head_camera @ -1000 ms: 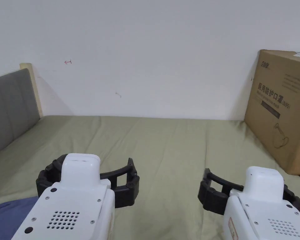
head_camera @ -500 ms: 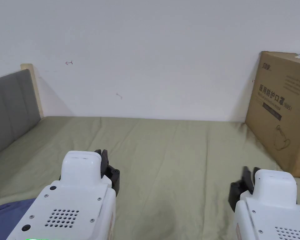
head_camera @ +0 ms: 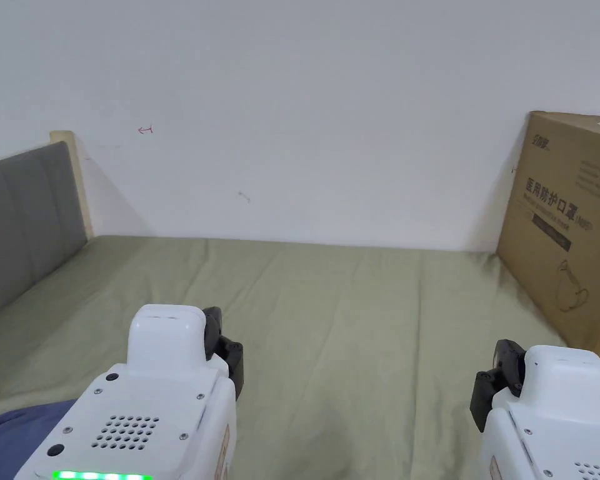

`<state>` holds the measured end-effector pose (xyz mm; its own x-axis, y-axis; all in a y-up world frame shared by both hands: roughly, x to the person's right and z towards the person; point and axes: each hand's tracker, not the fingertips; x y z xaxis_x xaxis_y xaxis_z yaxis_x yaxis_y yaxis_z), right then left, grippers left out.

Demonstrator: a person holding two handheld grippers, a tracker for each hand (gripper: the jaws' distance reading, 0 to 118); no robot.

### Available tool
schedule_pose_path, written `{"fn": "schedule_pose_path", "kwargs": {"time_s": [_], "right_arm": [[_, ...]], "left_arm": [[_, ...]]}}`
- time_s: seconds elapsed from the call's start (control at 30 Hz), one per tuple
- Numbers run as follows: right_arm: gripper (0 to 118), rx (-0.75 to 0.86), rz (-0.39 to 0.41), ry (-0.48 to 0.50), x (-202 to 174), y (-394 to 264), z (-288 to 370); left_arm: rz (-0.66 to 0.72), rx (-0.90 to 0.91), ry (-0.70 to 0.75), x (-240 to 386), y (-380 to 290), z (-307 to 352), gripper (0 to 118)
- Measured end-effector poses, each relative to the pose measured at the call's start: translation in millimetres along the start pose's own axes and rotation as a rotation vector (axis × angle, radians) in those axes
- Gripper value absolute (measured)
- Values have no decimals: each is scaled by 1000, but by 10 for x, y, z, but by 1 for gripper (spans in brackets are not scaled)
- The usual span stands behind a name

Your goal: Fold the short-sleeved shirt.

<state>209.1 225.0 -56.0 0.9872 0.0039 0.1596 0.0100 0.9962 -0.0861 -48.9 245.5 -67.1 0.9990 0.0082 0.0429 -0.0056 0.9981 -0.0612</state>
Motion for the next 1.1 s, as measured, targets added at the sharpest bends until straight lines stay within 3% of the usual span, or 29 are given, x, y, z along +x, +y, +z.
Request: {"fn": "schedule_pose_path", "kwargs": {"time_s": [0.17, 0.27, 0.37, 0.5, 0.8, 1.1], "right_arm": [[0, -1, 0, 180, -406, 79, -28], [0, 6, 39, 278, -781, 98, -5], [0, -31, 23, 410, -1125, 76, -7], [0, -50, 35, 512, -1521, 35, 34], [0, -116, 78, 622, -1916, -125, 127], [0, -194, 115, 614, -1905, -426, -196]], "left_arm": [[22, 13, 77, -278, 104, 123, 0], [23, 21, 187, -570, 140, 302, 0], [39, 17, 295, -891, 147, 525, 0], [45, 1, 446, -1268, 113, 828, 0], [86, -90, 556, -1650, -161, 1043, 0], [152, -364, 471, -1941, -824, 339, 0]]}}
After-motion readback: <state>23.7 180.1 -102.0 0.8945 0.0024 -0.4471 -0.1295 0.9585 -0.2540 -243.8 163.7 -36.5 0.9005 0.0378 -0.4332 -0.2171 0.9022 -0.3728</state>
